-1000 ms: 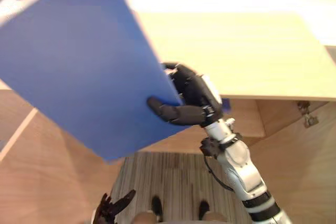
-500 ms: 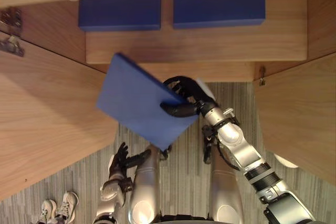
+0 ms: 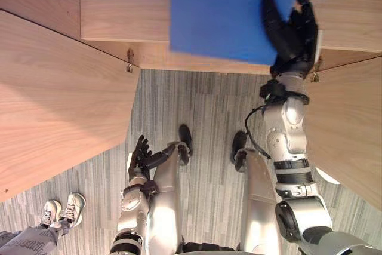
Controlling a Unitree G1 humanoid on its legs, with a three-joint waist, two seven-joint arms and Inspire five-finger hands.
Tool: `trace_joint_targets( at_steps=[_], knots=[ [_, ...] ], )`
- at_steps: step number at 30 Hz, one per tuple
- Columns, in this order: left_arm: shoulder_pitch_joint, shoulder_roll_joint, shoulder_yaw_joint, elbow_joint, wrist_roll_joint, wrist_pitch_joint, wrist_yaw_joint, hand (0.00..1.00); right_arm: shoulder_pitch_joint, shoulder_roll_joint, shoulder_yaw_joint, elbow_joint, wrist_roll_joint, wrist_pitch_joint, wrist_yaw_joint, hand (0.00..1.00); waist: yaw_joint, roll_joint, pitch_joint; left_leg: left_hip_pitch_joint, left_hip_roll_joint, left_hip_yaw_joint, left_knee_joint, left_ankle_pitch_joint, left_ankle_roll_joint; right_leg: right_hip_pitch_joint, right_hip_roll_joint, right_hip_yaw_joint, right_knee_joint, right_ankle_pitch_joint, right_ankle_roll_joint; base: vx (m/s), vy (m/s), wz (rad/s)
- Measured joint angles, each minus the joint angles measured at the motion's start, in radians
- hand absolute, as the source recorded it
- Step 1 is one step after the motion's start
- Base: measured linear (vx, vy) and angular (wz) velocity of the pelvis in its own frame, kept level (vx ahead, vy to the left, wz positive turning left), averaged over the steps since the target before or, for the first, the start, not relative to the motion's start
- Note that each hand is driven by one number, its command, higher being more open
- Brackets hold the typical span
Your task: Walk over to the cabinet, pick up the folder, carry it to the office cabinet, place the folder inside the office cabinet, then close the office cabinet door
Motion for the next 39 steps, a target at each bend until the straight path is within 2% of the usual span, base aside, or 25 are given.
trace_joint_targets(
  at_steps=[6, 7, 13, 21, 24, 30, 39],
  knots=[
    [-0.001, -0.036, -0.005, -0.053, -0.001, 0.0, 0.022, 1.0, -0.146, 0.052, -0.093, 0.112, 0.07, -0.018, -0.132, 0.0, 0.0, 0.0, 0.0, -0.003, 0.008, 0.001, -0.001, 0.0, -0.001, -0.004, 0.008, -0.001, -0.004, 0.0, 0.0, 0.01, -0.025, -0.03],
    [-0.001, -0.038, -0.008, -0.056, -0.007, 0.001, 0.034, 1.0, -0.171, 0.064, -0.111, 0.122, 0.092, -0.018, -0.159, 1.0, 0.001, 0.0, 0.0, -0.003, 0.009, 0.0, -0.003, 0.0, -0.001, -0.004, 0.009, -0.003, -0.005, 0.0, 0.0, 0.02, -0.038, -0.02],
    [-0.001, -0.043, -0.03, -0.068, -0.022, 0.0, 0.075, 1.0, -0.225, 0.092, -0.159, 0.141, 0.102, -0.019, -0.246, 1.0, 0.004, 0.0, 0.0, -0.003, 0.011, -0.002, -0.009, 0.001, -0.002, -0.002, 0.009, -0.011, -0.012, 0.001, -0.001, 0.01, -0.038, 0.0],
    [-0.002, -0.047, -0.033, -0.059, -0.039, 0.0, 0.087, 1.0, -0.244, 0.136, -0.135, 0.153, 0.102, -0.018, -0.259, 1.0, -0.004, -0.001, -0.001, 0.005, 0.01, -0.01, -0.03, 0.015, -0.01, 0.01, 0.009, -0.025, -0.028, 0.007, -0.01, -0.01, -0.041, 0.03],
    [-0.021, -0.043, -0.033, -0.006, -0.042, 0.001, 0.098, 1.0, -0.236, 0.171, -0.094, 0.153, 0.1, -0.011, -0.259, 1.0, -0.012, -0.002, -0.002, 0.054, 0.006, -0.001, -0.079, 0.032, -0.009, 0.056, 0.009, -0.027, -0.075, 0.027, -0.011, 0.0, -0.022, 0.0],
    [-0.029, -0.038, -0.033, 0.024, -0.059, 0.006, 0.103, 1.0, -0.183, 0.207, 0.024, 0.099, 0.069, 0.009, -0.235, 1.0, -0.01, -0.017, -0.013, 0.092, 0.005, 0.005, -0.124, 0.044, -0.01, 0.099, 0.015, -0.033, -0.133, 0.048, -0.01, 0.01, -0.009, -0.01],
    [-0.051, -0.025, -0.023, 0.09, -0.058, 0.018, 0.106, 1.0, -0.01, 0.214, 0.176, 0.077, 0.007, 0.061, -0.131, 1.0, -0.015, -0.038, -0.024, 0.163, 0.005, 0.014, -0.158, 0.042, -0.011, 0.172, 0.019, -0.034, -0.174, 0.051, -0.008, 0.02, -0.007, 0.0]
  ],
)
